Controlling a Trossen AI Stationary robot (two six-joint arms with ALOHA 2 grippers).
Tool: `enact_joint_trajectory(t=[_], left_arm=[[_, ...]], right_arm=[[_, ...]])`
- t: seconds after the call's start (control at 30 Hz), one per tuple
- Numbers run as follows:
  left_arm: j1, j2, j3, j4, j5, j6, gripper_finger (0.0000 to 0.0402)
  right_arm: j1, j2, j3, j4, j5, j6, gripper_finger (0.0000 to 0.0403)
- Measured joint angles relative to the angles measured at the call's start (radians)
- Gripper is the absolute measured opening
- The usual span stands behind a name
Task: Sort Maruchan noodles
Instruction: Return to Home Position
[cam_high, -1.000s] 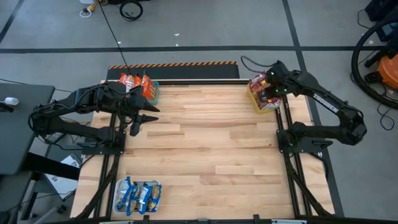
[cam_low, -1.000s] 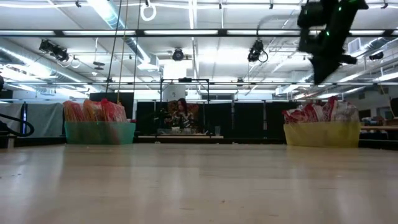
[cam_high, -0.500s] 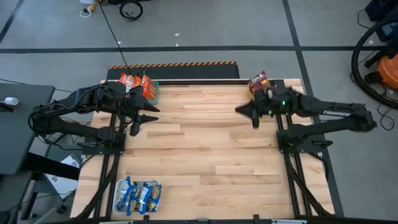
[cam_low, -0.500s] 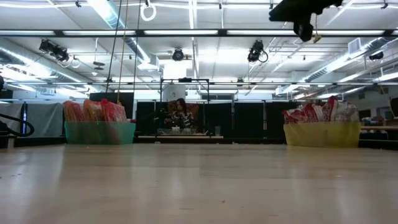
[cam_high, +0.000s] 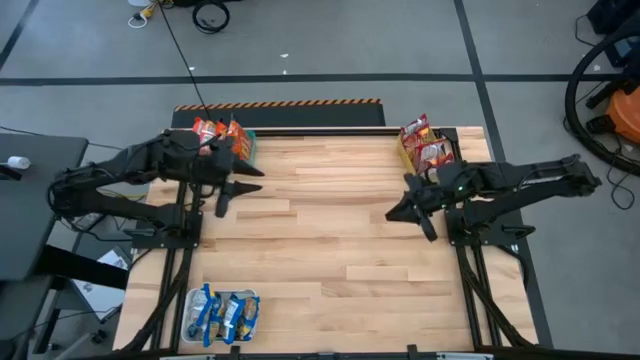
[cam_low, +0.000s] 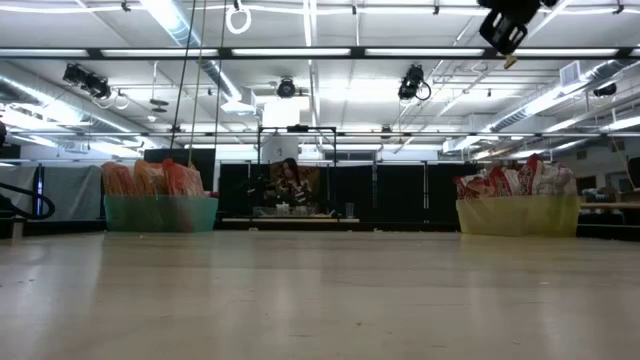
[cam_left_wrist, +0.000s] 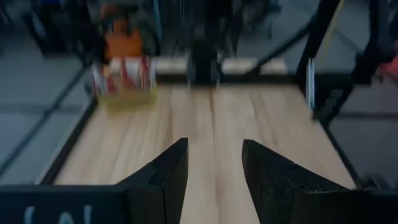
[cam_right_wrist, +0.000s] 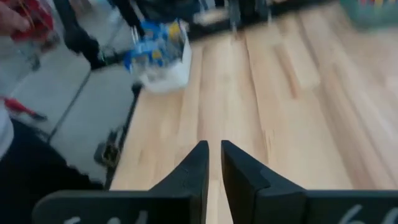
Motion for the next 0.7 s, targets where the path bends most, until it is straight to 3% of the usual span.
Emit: enact_joint_trajectory(t=[0.13,0.3,0.47,0.7], left_arm=[[0.008,-0.033,-0.178,0.296,0.018,0.001,0.0156],[0.045,-0.089,-0.441,0.542,0.042,-0.03,0.0156],[0.104,-0.157,-0.676,0.994,0.203,-0.075,0.0156],[0.172,-0.293,-0.872,1.116,0.211,-0.072,0.0156]], right_arm=[[0.023,0.047,0.0,-0.039,0.002,-0.004,0.0053],[0.031,0.113,-0.001,-0.019,0.006,-0.025,0.0051],[0.004,0.16,-0.031,0.162,-0.06,-0.354,0.005],[-0.162,0.021,-0.17,0.25,-0.29,-0.366,0.005]])
